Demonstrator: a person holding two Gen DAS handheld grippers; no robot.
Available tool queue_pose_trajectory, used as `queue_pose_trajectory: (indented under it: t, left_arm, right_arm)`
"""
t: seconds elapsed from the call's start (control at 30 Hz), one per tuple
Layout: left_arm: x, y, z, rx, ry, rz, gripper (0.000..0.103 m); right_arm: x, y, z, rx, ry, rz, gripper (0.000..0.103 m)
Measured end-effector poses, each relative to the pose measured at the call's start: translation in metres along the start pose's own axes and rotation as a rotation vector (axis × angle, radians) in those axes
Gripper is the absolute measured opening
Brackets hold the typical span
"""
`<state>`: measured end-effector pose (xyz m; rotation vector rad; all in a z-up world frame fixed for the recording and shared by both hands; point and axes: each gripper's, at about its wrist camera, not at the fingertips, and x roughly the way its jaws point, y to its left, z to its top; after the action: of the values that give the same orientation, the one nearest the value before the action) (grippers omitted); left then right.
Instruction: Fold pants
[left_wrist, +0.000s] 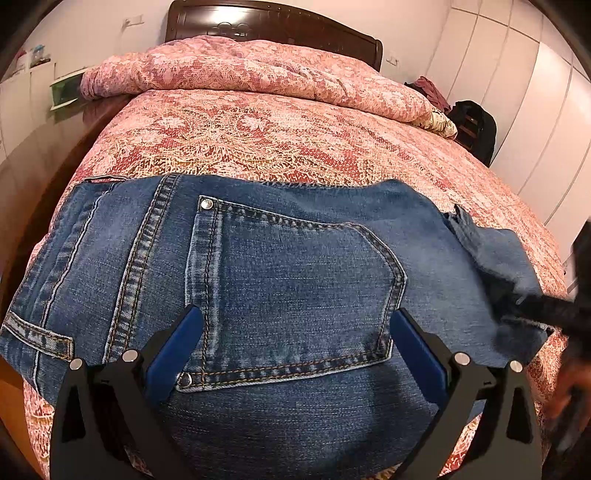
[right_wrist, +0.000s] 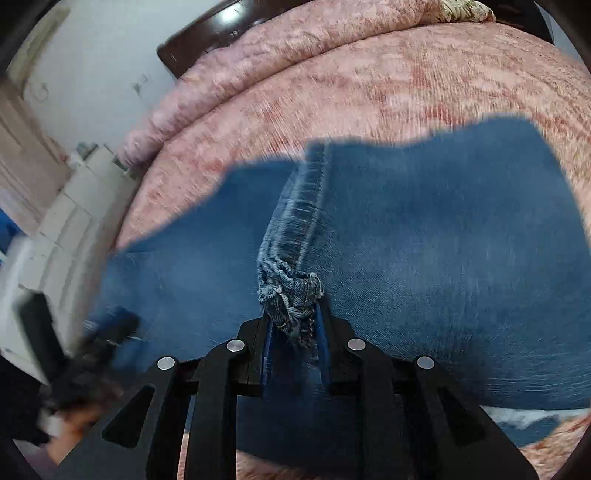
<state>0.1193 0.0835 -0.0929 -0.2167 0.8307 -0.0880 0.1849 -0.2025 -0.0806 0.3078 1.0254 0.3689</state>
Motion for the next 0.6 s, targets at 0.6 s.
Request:
queue_pose_trajectory:
  t: [0.6]
  left_arm:
    - [-0.001,0.0,-0.001,-0.002,-0.002,-0.002,0.101]
  right_arm:
    - [-0.005,0.038,-0.03,-0.176,0.018,0.004,0.019]
